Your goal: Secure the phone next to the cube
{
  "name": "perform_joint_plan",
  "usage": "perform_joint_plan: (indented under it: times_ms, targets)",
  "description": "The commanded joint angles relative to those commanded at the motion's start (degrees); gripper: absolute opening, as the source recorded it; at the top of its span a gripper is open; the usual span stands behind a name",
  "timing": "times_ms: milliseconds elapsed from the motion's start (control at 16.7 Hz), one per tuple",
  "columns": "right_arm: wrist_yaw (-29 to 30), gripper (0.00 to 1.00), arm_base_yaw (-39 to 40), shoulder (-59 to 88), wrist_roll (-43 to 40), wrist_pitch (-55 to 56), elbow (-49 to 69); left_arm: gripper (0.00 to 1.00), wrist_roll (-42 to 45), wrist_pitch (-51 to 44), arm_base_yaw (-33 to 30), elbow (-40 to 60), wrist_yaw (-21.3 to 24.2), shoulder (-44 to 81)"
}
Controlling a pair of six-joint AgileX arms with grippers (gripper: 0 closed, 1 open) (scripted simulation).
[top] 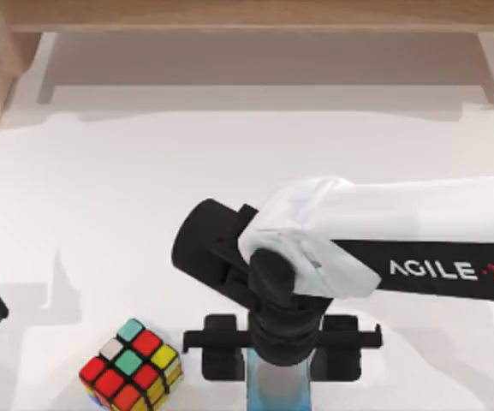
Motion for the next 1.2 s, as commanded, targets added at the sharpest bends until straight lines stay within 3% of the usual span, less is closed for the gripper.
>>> perform_joint_plan:
  times_ms: [60, 840, 1200]
  targets:
    - [0.0, 0.0, 0.0, 0.0, 0.0, 0.0, 0.0, 1.0, 0.0, 0.0, 0.0, 0.0, 0.0, 0.0]
    - [0.0, 0.98, 0.0, 0.0, 0.0, 0.0, 0.0, 1.0, 0.0, 0.0, 0.0, 0.0, 0.0, 0.0]
    - [0.0, 1.0, 0.0, 0.0, 0.0, 0.0, 0.0, 1.0, 0.0, 0.0, 0.0, 0.0, 0.0, 0.0]
